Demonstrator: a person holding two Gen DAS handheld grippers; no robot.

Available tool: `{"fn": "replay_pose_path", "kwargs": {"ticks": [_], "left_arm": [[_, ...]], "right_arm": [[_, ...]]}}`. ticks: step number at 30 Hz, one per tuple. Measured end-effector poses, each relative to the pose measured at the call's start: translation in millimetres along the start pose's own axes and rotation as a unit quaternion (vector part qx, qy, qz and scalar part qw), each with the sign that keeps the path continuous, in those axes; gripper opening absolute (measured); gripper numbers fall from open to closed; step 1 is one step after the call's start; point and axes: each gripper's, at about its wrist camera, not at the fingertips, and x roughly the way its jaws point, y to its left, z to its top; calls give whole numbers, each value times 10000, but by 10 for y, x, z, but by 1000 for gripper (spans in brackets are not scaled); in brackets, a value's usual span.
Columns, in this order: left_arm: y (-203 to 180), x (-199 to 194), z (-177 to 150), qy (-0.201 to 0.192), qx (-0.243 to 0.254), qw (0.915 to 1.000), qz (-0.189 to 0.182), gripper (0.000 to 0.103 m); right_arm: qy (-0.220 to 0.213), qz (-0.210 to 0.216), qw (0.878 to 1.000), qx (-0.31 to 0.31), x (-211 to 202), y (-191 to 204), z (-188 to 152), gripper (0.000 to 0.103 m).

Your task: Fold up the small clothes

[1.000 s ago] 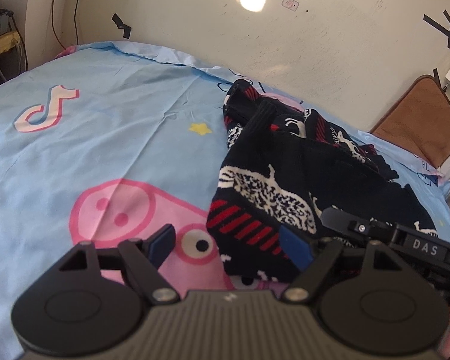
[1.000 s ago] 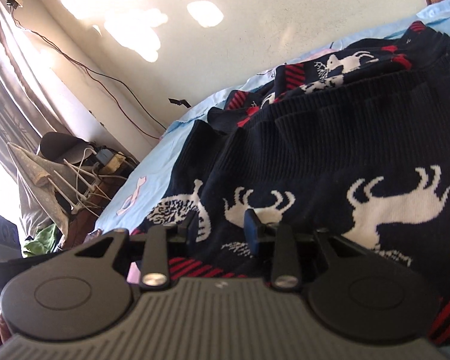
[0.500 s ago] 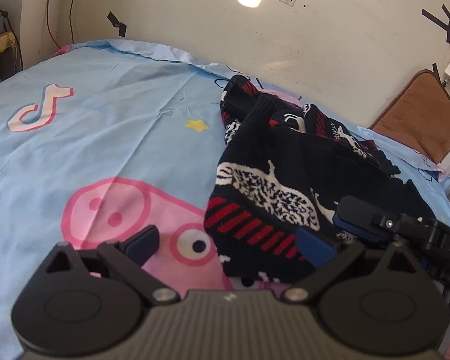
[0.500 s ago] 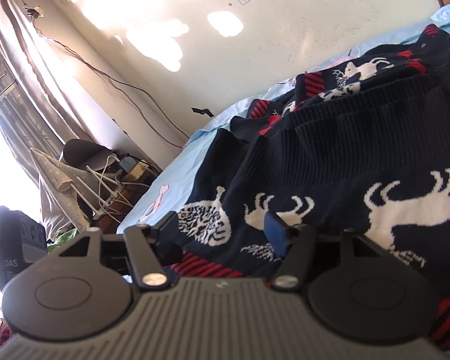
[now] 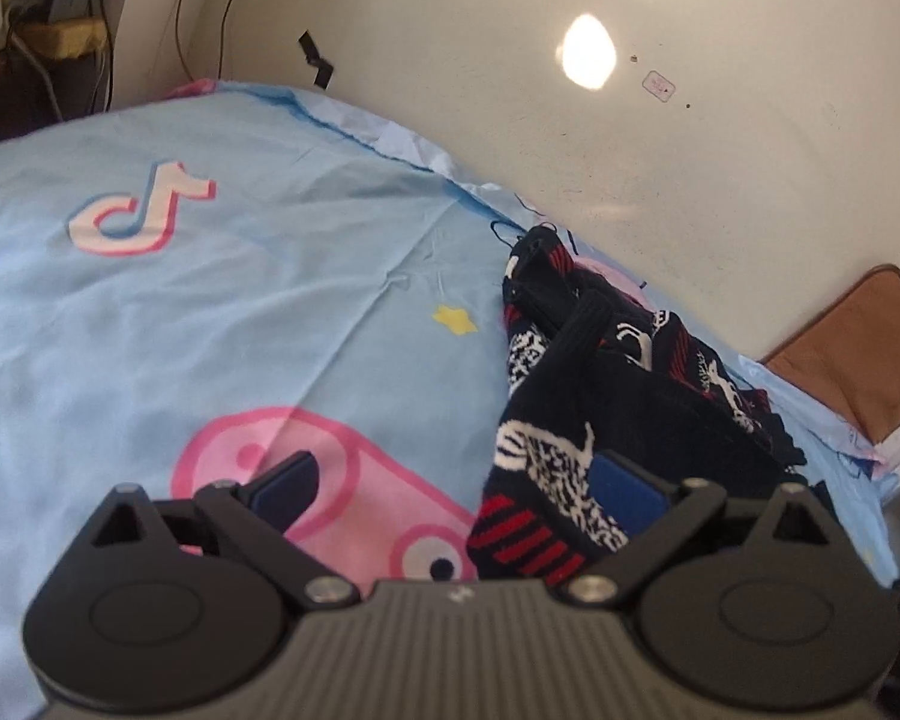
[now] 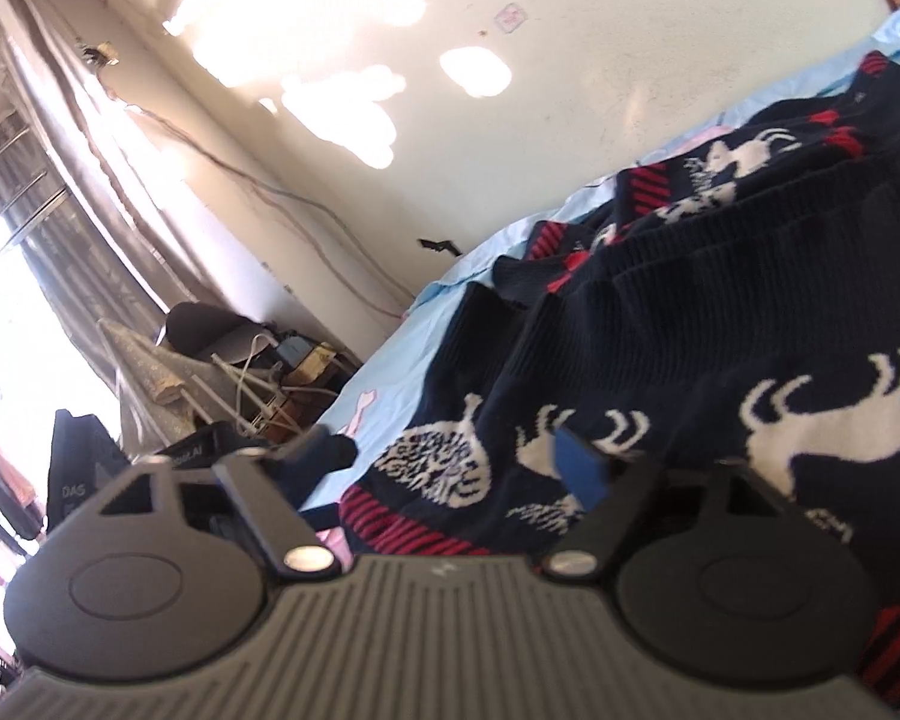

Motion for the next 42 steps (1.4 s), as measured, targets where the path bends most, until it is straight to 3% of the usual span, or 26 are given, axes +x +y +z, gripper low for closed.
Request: {"fn": "replay_pose_path", "kwargs": {"ticks": [1, 3, 4, 7, 8, 9, 13, 17, 19, 20, 21, 22, 23, 26, 30, 32, 35, 38, 39, 41, 42], "left_arm": [[-28, 4, 14, -6, 112, 9999, 43, 90], [-64, 35, 27, 41, 181, 9998, -74, 74], [-77, 64, 22, 103, 184, 9996, -188, 70], [-107, 218, -31, 476, 317, 9980, -278, 31], [-110, 211, -66, 438, 368, 9979, -318, 18], [-123, 209, -84, 541, 454, 9967, -405, 14], [-178, 46, -271, 589, 1026, 9921, -422, 13], [-7, -56, -107, 858, 433, 9934, -625, 19], [74, -145, -11, 869, 204, 9932, -745, 38], [97, -190, 16, 833, 154, 9934, -769, 59], [114, -225, 41, 804, 102, 9934, -810, 73], [130, -248, 56, 820, 58, 9925, -907, 79], [141, -254, 57, 883, 4, 9907, -1031, 85], [154, -159, 17, 1240, -273, 9842, -1236, 87], [215, 44, -72, 1676, -846, 9722, -1400, 87], [225, 65, -85, 1616, -1024, 9706, -1461, 92], [194, 99, -94, 1628, -1157, 9675, -1551, 87], [141, 162, -126, 1690, -1130, 9667, -1555, 62], [121, 177, -127, 1617, -1036, 9698, -1503, 46], [136, 236, -129, 1704, -1038, 9686, -1483, 24], [180, 257, -137, 1745, -1171, 9654, -1542, 21]], "right_arm": [[14, -14, 10000, 87, -3, -24, 8, 34], [114, 23, 9995, 309, 9, -79, 17, 13], [138, 57, 9993, 343, 8, -84, 16, 10], [334, -34, 9992, 237, 39, -33, -4, 8], [549, -166, 9980, 250, 81, -23, -21, 7], [787, -255, 9962, 271, 126, -19, -42, 7], [1134, -272, 9930, 168, 63, 61, -151, 5], [496, -275, 9984, 50, -435, 87, -40, 10], [86, -524, 9986, 27, -782, 37, 80, 21], [-155, -767, 9969, 28, -997, -3, 138, 27], [-349, -1004, 9943, 67, -1191, -52, 178, 39], [-520, -1226, 9910, 141, -1392, -110, 204, 48], [-635, -1403, 9878, 230, -1567, -172, 215, 49], [-707, -1848, 9779, 678, -1942, -383, 194, 49], [-628, -2143, 9682, 1130, -2100, -558, 117, 49], [-545, -2258, 9652, 1201, -2096, -601, 88, 49], [-448, -2125, 9658, 1419, -2038, -664, 74, 49], [-332, -1998, 9672, 1536, -1885, -714, 118, 49], [-358, -1979, 9679, 1506, -1836, -714, 140, 49], [-326, -1947, 9682, 1539, -1758, -736, 192, 45], [-252, -1955, 9677, 1570, -1711, -749, 212, 27]]}}
